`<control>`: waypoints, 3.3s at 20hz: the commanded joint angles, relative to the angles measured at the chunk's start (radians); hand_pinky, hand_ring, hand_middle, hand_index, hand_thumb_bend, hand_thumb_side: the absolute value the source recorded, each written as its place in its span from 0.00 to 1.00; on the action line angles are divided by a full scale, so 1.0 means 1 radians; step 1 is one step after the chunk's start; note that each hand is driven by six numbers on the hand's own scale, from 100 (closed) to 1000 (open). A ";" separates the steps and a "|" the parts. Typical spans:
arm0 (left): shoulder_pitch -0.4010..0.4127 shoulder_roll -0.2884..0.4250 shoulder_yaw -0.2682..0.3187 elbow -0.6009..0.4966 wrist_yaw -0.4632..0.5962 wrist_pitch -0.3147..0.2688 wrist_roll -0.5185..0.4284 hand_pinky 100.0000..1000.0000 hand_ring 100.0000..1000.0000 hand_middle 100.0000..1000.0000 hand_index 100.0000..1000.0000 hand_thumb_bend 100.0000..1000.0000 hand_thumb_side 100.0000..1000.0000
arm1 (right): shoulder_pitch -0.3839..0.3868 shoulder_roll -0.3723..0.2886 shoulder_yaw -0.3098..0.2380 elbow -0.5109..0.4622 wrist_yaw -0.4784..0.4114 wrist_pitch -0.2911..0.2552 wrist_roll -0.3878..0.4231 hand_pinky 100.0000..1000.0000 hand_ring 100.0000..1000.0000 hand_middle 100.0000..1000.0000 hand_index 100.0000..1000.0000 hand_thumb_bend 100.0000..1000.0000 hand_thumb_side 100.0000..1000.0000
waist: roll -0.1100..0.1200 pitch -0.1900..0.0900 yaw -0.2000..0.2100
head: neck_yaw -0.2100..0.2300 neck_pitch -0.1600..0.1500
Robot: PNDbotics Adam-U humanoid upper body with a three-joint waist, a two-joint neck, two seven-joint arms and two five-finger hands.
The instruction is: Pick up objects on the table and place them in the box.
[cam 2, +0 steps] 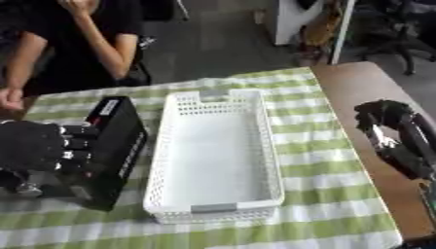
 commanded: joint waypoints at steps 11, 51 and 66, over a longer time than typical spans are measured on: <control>-0.029 0.019 0.031 0.003 -0.071 0.011 0.015 0.97 1.00 0.97 1.00 1.00 0.53 | -0.008 -0.021 -0.012 -0.011 -0.001 0.000 0.000 0.45 0.49 0.51 0.69 0.15 0.71 | -0.002 -0.011 0.002 | -0.004 -0.016; -0.072 -0.043 0.006 0.032 -0.023 -0.011 0.104 0.88 0.87 0.79 0.97 0.71 0.08 | -0.007 -0.018 -0.012 -0.010 -0.001 -0.003 0.004 0.45 0.49 0.52 0.69 0.16 0.71 | -0.005 -0.012 -0.001 | -0.001 -0.011; -0.062 -0.037 -0.025 0.060 0.101 -0.011 -0.008 0.59 0.48 0.49 0.70 0.49 0.00 | -0.008 -0.019 -0.012 -0.009 0.000 -0.003 0.005 0.45 0.49 0.51 0.69 0.16 0.71 | -0.003 -0.014 0.001 | 0.007 -0.009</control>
